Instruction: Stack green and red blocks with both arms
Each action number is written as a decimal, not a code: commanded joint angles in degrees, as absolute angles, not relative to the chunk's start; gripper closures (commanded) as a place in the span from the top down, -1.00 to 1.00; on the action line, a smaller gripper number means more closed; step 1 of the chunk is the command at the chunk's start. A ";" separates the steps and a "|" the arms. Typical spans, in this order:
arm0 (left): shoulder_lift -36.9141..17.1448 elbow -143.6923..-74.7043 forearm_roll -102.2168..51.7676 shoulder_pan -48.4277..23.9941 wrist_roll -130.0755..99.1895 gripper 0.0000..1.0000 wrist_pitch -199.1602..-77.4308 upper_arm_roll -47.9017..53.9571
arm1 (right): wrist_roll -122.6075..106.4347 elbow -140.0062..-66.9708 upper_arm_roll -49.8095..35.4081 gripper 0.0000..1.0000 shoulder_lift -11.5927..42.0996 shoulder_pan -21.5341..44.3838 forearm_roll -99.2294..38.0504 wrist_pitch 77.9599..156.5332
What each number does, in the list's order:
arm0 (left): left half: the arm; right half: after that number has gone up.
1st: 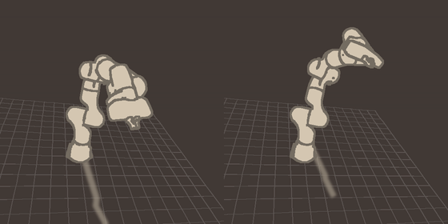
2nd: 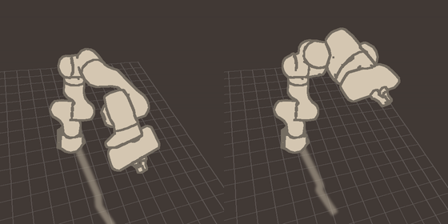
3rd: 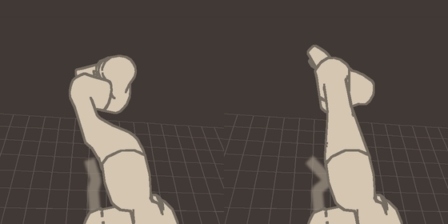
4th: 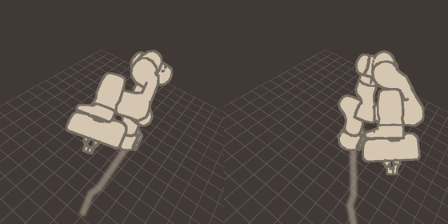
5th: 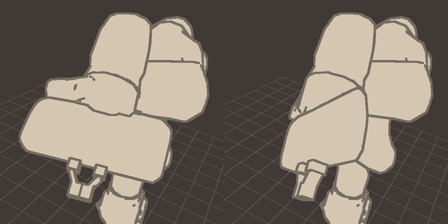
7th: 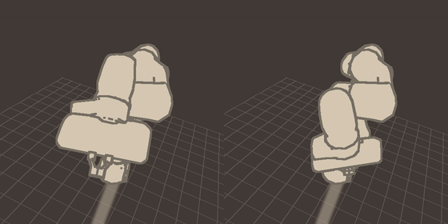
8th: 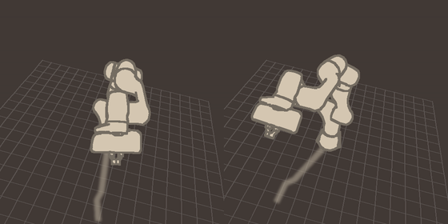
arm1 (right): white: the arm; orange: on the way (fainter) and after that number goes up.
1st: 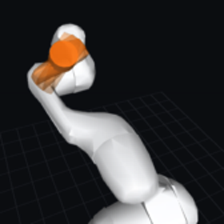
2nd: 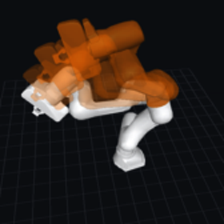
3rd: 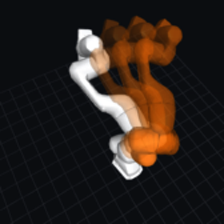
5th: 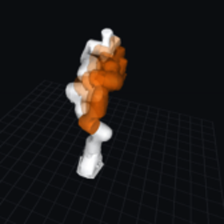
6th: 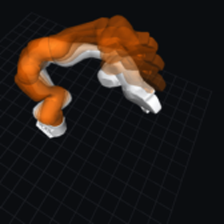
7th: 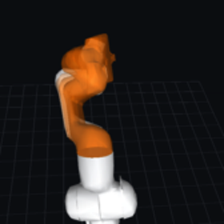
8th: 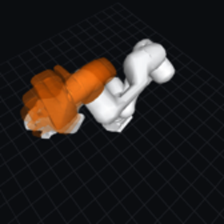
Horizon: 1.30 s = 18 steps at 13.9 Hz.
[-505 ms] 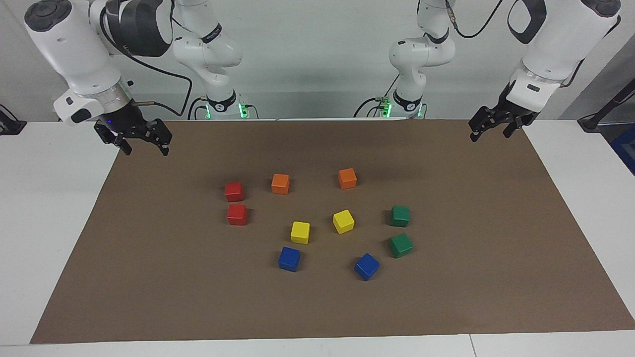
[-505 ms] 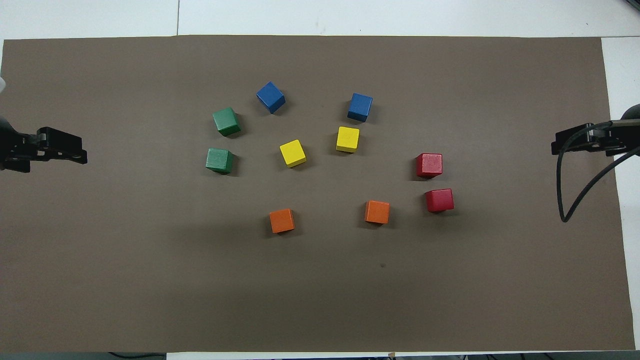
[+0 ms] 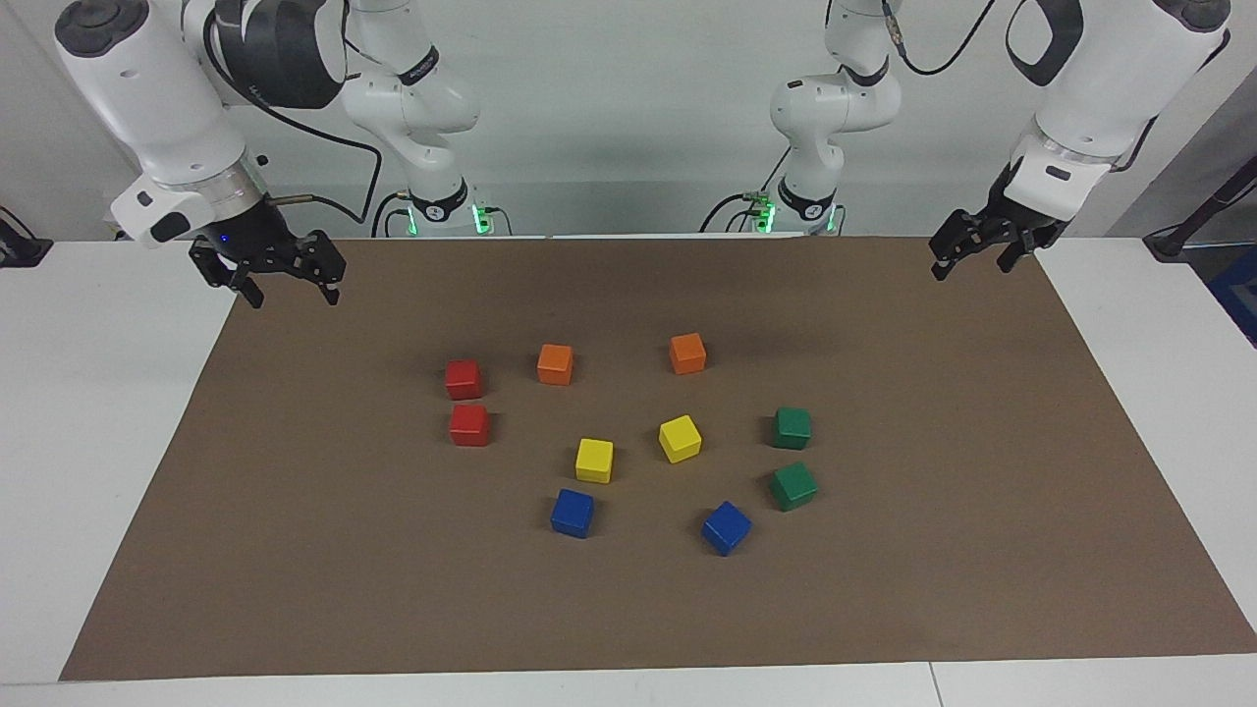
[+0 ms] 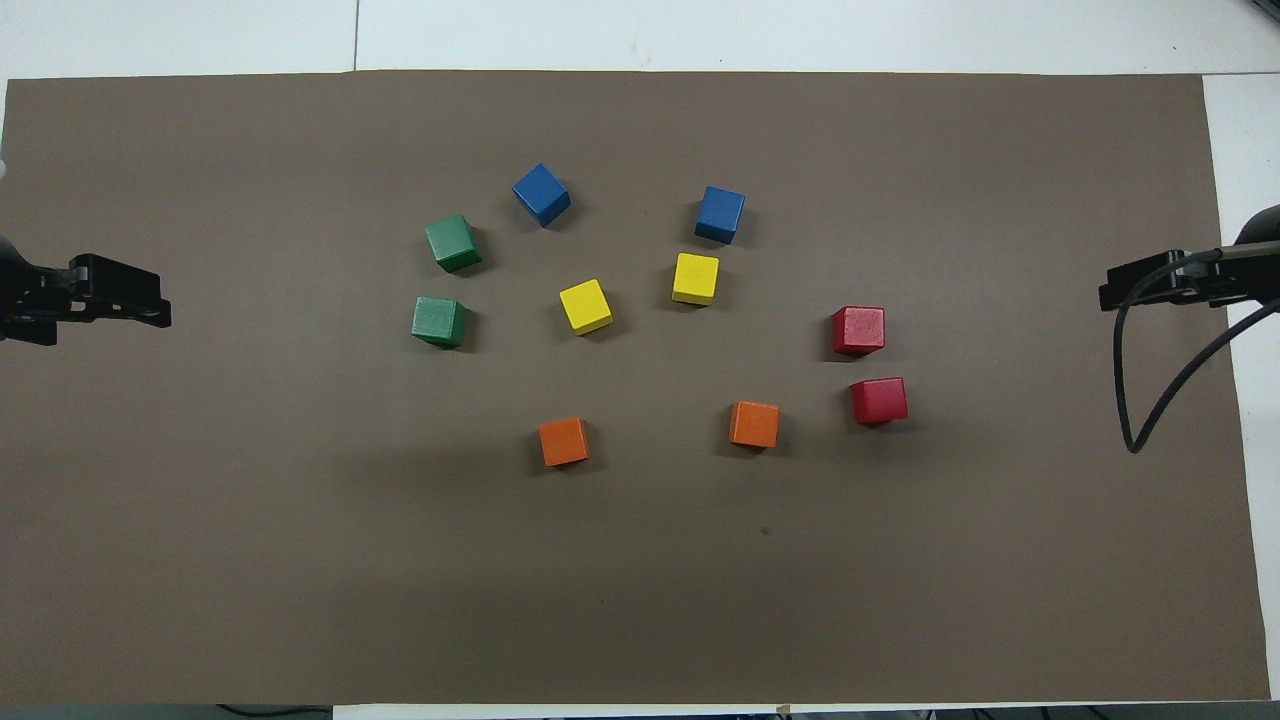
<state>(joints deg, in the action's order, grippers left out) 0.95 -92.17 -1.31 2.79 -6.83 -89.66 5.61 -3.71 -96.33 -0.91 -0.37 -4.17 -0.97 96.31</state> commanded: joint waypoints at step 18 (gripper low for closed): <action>-20.21 -102.04 -2.90 -11.69 -6.33 1.00 -124.71 5.71 | 2.45 -107.89 -1.58 1.00 -3.77 -2.30 -0.97 105.43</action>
<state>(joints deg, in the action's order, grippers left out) -18.44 -102.30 -1.60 -10.15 -6.37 -122.23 6.81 -0.03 -99.64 -1.12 -0.89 -3.86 -1.02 98.82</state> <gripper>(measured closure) 0.000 0.000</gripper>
